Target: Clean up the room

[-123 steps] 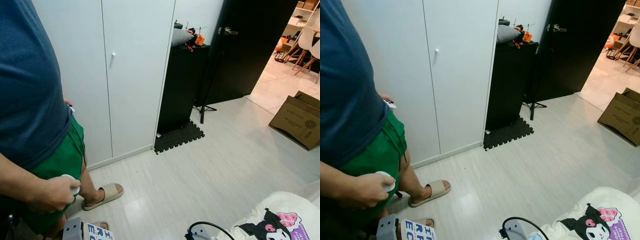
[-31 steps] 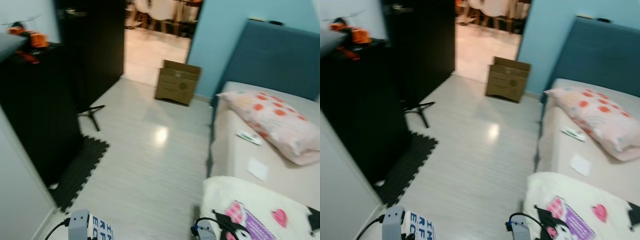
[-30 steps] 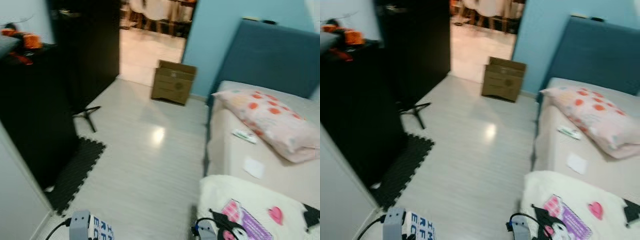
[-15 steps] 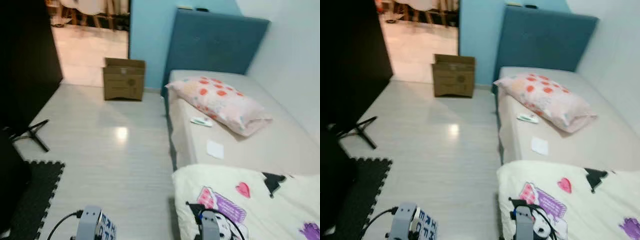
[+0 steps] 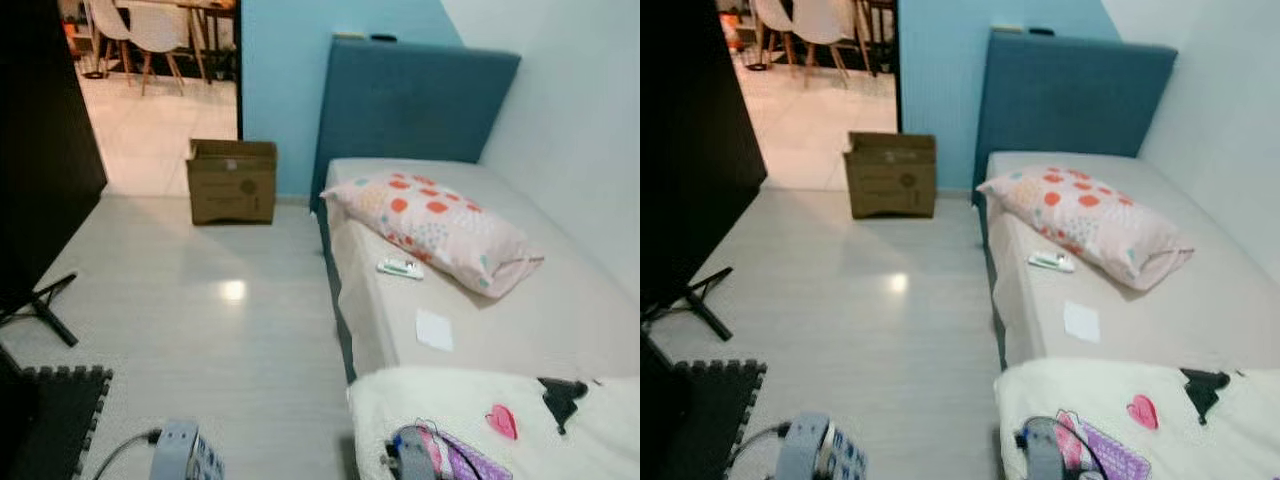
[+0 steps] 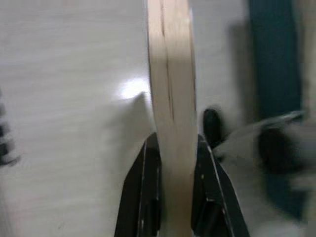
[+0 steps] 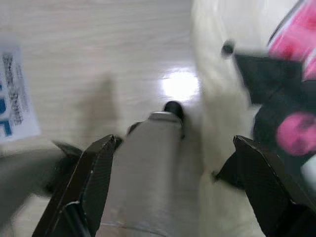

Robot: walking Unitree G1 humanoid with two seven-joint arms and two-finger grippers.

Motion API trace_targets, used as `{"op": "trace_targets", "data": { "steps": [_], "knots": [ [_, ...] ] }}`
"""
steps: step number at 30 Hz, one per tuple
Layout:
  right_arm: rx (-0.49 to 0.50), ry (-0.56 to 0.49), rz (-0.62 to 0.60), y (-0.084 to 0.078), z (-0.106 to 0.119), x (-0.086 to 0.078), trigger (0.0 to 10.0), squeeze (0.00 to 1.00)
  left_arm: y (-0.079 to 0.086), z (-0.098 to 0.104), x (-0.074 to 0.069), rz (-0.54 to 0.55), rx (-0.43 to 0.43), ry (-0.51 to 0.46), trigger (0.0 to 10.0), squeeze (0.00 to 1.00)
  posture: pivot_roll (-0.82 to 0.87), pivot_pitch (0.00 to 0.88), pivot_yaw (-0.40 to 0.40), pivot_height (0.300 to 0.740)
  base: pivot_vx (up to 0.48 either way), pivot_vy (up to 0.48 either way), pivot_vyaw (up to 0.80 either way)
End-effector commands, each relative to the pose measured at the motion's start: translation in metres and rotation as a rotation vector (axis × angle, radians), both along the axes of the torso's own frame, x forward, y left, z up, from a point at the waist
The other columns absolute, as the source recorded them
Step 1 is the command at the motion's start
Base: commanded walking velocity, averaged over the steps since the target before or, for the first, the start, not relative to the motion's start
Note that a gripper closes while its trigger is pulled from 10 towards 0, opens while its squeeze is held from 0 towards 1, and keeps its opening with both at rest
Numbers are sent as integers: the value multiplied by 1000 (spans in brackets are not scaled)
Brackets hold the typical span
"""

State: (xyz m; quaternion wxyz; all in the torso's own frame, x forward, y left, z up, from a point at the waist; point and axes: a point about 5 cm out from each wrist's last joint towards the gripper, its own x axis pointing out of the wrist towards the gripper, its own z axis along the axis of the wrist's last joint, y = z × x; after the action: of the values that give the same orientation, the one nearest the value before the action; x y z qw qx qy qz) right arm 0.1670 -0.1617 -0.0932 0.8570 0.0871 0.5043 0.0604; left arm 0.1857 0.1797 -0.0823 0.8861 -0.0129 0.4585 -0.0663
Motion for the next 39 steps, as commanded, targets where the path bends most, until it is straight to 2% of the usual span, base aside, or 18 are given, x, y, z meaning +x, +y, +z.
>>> {"op": "trace_targets", "data": {
  "steps": [1, 13, 19, 24, 30, 39],
  "knots": [
    [16, -32, 25, 7, 3, 8, 10000, 0, 6, -3, -8, 18, 6, 21, 10000, 0, 148, 0, -90, 739, 480, 0, 0],
    [22, -29, 44, 7, 3, 6, 10000, 0, 5, -5, -12, 28, 3, 30, 10000, 0, 149, 0, -92, 739, 480, 0, 0],
    [23, -29, 56, 7, 3, 5, 10000, 0, 4, -6, -13, 29, 5, 33, 10000, 0, 150, 0, -94, 739, 480, 0, 742],
    [-34, -10, 43, 3, 1, 4, 10000, 0, 4, -6, -13, 27, 2, 31, 10000, 0, 150, 0, -90, 739, 480, 0, 95],
    [-44, 3, 41, 2, 1, 3, 10000, 0, 3, -5, -12, 27, -7, 28, 10000, 0, 149, 0, -91, 739, 480, 0, 0],
    [-33, -2, 26, 2, 1, 4, 10000, 0, 3, -4, -8, 45, -16, 13, 10000, 0, 147, 0, -93, 739, 480, 0, -635]
  ]
}}
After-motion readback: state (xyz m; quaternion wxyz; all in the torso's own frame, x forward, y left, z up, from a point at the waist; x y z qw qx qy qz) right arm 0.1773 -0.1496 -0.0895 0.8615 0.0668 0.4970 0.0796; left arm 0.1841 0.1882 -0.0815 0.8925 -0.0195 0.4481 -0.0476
